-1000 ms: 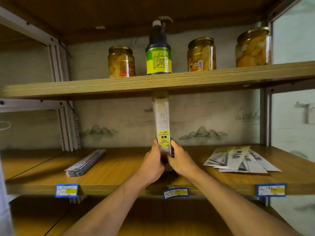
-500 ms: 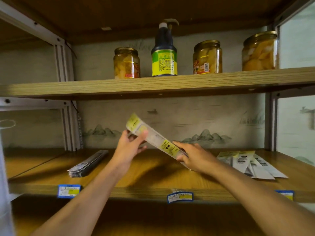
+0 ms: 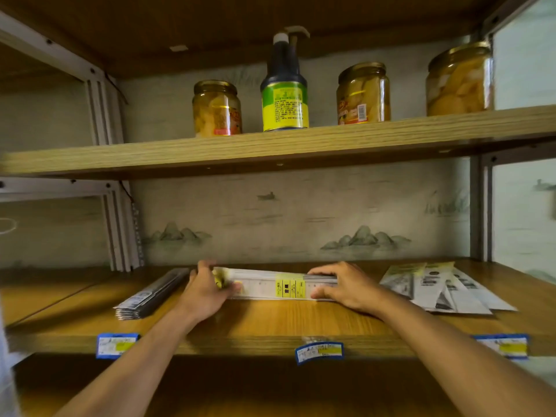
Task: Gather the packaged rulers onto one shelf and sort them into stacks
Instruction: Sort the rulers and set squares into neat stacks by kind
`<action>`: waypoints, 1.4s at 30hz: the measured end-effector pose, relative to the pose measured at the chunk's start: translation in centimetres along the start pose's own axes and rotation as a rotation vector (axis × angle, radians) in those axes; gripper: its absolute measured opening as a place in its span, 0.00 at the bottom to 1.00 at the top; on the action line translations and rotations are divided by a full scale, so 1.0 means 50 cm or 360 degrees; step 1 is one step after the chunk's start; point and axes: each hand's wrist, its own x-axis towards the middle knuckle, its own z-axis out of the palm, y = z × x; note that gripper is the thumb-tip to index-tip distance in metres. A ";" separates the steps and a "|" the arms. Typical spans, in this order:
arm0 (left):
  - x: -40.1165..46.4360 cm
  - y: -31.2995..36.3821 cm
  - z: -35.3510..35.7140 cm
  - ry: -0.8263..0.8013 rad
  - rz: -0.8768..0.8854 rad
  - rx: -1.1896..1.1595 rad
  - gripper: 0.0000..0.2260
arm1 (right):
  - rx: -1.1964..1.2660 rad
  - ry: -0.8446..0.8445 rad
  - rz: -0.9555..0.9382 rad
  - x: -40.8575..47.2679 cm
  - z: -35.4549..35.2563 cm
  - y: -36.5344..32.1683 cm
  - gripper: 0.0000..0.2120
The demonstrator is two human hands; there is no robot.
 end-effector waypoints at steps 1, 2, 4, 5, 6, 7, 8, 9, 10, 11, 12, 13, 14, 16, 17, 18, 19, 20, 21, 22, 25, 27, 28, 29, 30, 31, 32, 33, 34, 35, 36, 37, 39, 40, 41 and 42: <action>0.000 0.006 0.005 0.0046 0.0012 0.0050 0.31 | 0.0021 0.0024 -0.0002 0.000 -0.001 0.002 0.23; 0.000 0.012 0.012 0.0082 0.0031 0.0097 0.31 | 0.0033 0.0039 -0.0005 0.001 -0.001 0.005 0.23; 0.001 0.030 0.028 0.0083 0.0021 0.0138 0.28 | 0.0044 0.0046 0.0000 0.002 0.000 0.007 0.21; 0.001 0.038 0.036 0.0056 0.0014 0.0148 0.26 | 0.0049 0.0054 0.0003 0.003 0.001 0.007 0.20; 0.004 0.042 0.046 0.0014 0.0022 0.0153 0.24 | 0.0050 0.0068 0.0009 0.004 0.003 0.008 0.19; 0.005 0.046 0.054 -0.0034 0.0040 0.0148 0.23 | 0.0053 0.0079 0.0021 0.005 0.004 0.007 0.19; 0.005 0.049 0.060 -0.0072 0.0058 0.0126 0.22 | 0.0060 0.0086 0.0035 0.005 0.004 0.007 0.18; 0.003 0.052 0.063 -0.0096 0.0065 0.0099 0.22 | 0.0073 0.0089 0.0047 0.006 0.004 0.008 0.18; 0.003 0.052 0.065 -0.0109 0.0068 0.0082 0.23 | 0.0090 0.0093 0.0054 0.007 0.005 0.010 0.18; 0.003 0.053 0.064 -0.0116 0.0094 0.0081 0.24 | 0.0114 0.0095 0.0055 0.007 0.005 0.012 0.18; 0.005 0.052 0.065 -0.0128 0.0148 0.0087 0.25 | 0.0140 0.0095 0.0049 0.007 0.005 0.013 0.18; 0.005 0.051 0.065 -0.0150 0.0226 0.0113 0.26 | 0.0166 0.0091 0.0042 0.007 0.005 0.013 0.17; 0.005 0.052 0.064 -0.0191 0.0299 0.0153 0.26 | 0.0191 0.0084 0.0043 0.007 0.005 0.013 0.17; 0.001 0.057 0.064 -0.0284 0.0415 0.0288 0.25 | 0.0223 0.0062 0.0050 0.006 0.006 0.015 0.17; 0.001 0.059 0.064 -0.0309 0.0451 0.0353 0.25 | 0.0229 0.0052 0.0052 0.007 0.007 0.016 0.17; 0.000 0.060 0.065 -0.0304 0.0480 0.0413 0.25 | 0.0239 0.0045 0.0051 0.006 0.007 0.018 0.17; -0.001 0.062 0.065 -0.0275 0.0508 0.0467 0.25 | 0.0262 0.0042 0.0051 0.006 0.006 0.020 0.17; 0.001 0.062 0.066 -0.0246 0.0529 0.0507 0.24 | 0.0297 0.0045 0.0045 0.004 0.006 0.021 0.18; 0.002 0.063 0.068 -0.0233 0.0537 0.0529 0.23 | 0.0324 0.0053 0.0040 0.002 0.005 0.021 0.20; 0.004 0.063 0.071 -0.0235 0.0528 0.0529 0.23 | 0.0320 0.0076 0.0035 0.000 0.005 0.021 0.23; 0.003 0.062 0.083 -0.0213 0.0463 0.0517 0.24 | 0.0154 0.0191 0.0017 0.007 0.012 0.021 0.20; 0.002 0.065 0.086 -0.0180 0.0441 0.0546 0.23 | 0.0050 0.0182 -0.0024 0.010 0.021 0.021 0.18; 0.002 0.066 0.086 -0.0164 0.0435 0.0562 0.22 | 0.0005 0.0152 -0.0049 0.009 0.025 0.020 0.19; 0.002 0.066 0.085 -0.0154 0.0428 0.0575 0.22 | -0.0038 0.0110 -0.0057 0.007 0.028 0.018 0.19; 0.004 0.065 0.085 -0.0148 0.0432 0.0580 0.22 | -0.0097 0.0066 -0.0068 0.005 0.029 0.016 0.20; 0.003 0.064 0.084 -0.0155 0.0430 0.0591 0.22 | -0.0170 0.0027 -0.0083 0.002 0.029 0.013 0.21; 0.004 0.061 0.083 -0.0169 0.0434 0.0609 0.22 | -0.0245 0.0000 -0.0100 -0.001 0.029 0.011 0.21; 0.004 0.059 0.083 -0.0193 0.0436 0.0629 0.23 | -0.0298 -0.0008 -0.0117 -0.002 0.028 0.009 0.21; 0.004 0.059 0.082 -0.0216 0.0444 0.0638 0.24 | -0.0323 -0.0007 -0.0124 -0.003 0.027 0.006 0.21; 0.004 0.060 0.082 -0.0233 0.0447 0.0627 0.25 | -0.0319 -0.0003 -0.0124 -0.003 0.026 0.005 0.21; 0.004 0.063 0.081 -0.0233 0.0450 0.0597 0.25 | -0.0286 -0.0001 -0.0122 -0.002 0.024 0.004 0.21; 0.004 0.068 0.078 -0.0232 0.0436 0.0567 0.25 | -0.0217 0.0008 -0.0120 -0.001 0.022 0.003 0.20; 0.006 0.075 0.076 -0.0232 0.0411 0.0544 0.23 | 0.0007 0.0050 -0.0059 0.001 0.017 0.007 0.18; 0.009 0.076 0.075 -0.0240 0.0401 0.0549 0.22 | 0.0113 0.0081 -0.0012 0.003 0.014 0.010 0.16; 0.010 0.076 0.076 -0.0250 0.0390 0.0557 0.22 | 0.0188 0.0103 0.0032 0.004 0.012 0.012 0.15; 0.012 0.075 0.076 -0.0260 0.0388 0.0561 0.21 | 0.0231 0.0114 0.0069 0.004 0.011 0.014 0.15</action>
